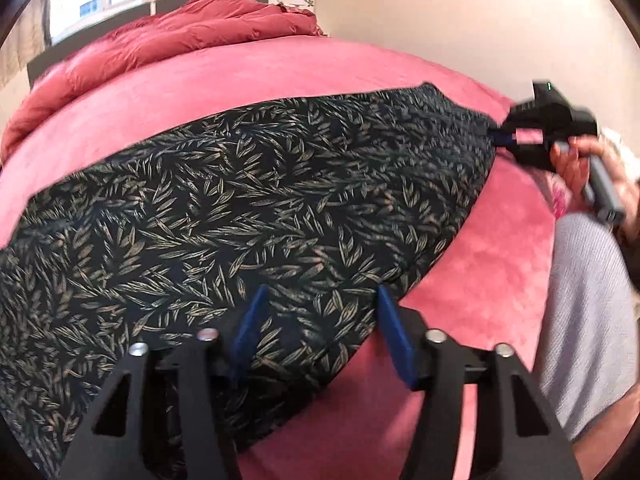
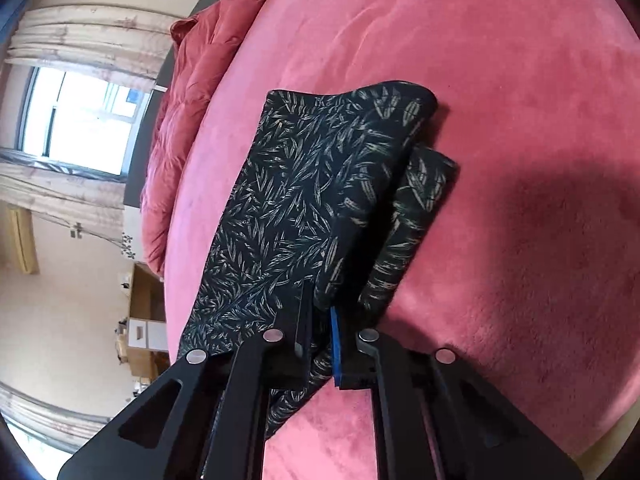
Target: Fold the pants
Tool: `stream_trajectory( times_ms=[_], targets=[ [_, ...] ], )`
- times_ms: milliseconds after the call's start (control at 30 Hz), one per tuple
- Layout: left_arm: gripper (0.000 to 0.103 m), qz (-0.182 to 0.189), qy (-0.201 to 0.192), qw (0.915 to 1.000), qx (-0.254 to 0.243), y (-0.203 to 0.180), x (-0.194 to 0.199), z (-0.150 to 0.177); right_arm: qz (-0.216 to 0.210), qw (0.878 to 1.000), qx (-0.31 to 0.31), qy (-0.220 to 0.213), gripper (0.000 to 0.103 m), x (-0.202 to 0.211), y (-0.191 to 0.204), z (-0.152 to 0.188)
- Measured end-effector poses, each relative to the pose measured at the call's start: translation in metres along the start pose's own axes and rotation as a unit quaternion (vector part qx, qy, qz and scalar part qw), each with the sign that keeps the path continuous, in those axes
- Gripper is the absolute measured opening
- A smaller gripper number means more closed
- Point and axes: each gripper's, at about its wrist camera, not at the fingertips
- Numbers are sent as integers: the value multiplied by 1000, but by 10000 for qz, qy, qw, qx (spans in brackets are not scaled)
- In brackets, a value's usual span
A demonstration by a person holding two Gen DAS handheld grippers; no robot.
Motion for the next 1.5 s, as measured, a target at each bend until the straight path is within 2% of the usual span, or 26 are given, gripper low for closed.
stream_trajectory(
  times_ms=[33,133,167,200,333,400,567,633,667,700,733,767,867,933,1033,1100,1133,1200,1267,1300,1367,1433,1500],
  targets=[
    [42,35,5,10000,-34,-1,0,0,-8,10000,-3,5,5,0,0,0],
    [19,57,13,9995,-313,-9,3,-4,16,10000,37,12,5,1,0,-1],
    [16,85,13,9993,-370,-12,5,-5,-4,10000,29,0,4,3,1,-2],
    [4,135,-3,9991,-394,-14,7,-5,-26,10000,21,-26,4,5,4,-3],
    [2,308,-69,9981,-523,-23,25,-7,-198,9996,129,-165,3,23,17,-1],
    [2,313,-92,9979,-558,-16,35,-3,-107,9993,298,-174,3,27,21,2],
    [3,359,217,9973,-603,-8,22,2,286,9990,310,126,3,13,8,5],
    [11,499,328,9972,-456,-4,20,-3,302,9989,295,192,5,11,5,3],
    [19,595,330,9970,-360,-2,23,-5,222,9993,226,194,6,14,4,2],
    [42,774,326,9962,-210,1,29,-7,191,9994,223,166,6,18,5,0],
    [60,852,217,9961,-92,4,38,-11,185,9993,333,41,6,26,8,0],
    [65,778,60,9969,-31,6,48,-14,268,9980,540,-171,6,37,15,-1],
    [67,732,-233,9965,331,26,65,-29,392,9886,1156,-877,6,62,39,2],
    [67,546,-381,9948,774,49,67,-44,297,9839,1475,-970,6,61,56,2],
    [67,-121,-312,9939,1052,70,52,-59,264,9781,1941,-699,6,28,91,2],
    [67,-429,-171,9918,1190,85,38,-62,253,9746,2195,-356,6,-6,111,2],
    [67,-731,-62,9893,1257,96,30,-61,353,9721,2312,-159,6,-25,119,3],
    [67,-1136,68,9833,1421,113,18,-54,729,9661,2476,85,6,-60,127,4],
    [67,-1103,-31,9811,1591,127,15,-44,1346,9575,2539,256,6,-94,125,1],
    [67,-1021,-215,9824,1552,129,18,-38,1442,9579,2465,289,5,-105,121,-3],
    [67,-1100,-374,9846,1303,128,18,-30,1252,9711,2009,286,0,-113,109,-16],
    [67,-1155,-523,9839,1257,126,20,-24,960,9845,1440,277,0,-115,95,-31],
    [67,-1188,-537,9836,1242,123,25,-21,773,9875,1360,192,0,-114,88,-32]
  ],
)
Point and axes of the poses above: each gripper's, at about its wrist camera, not at the fingertips, and x roughly against the way its jaws point, y to its left, z to its underside
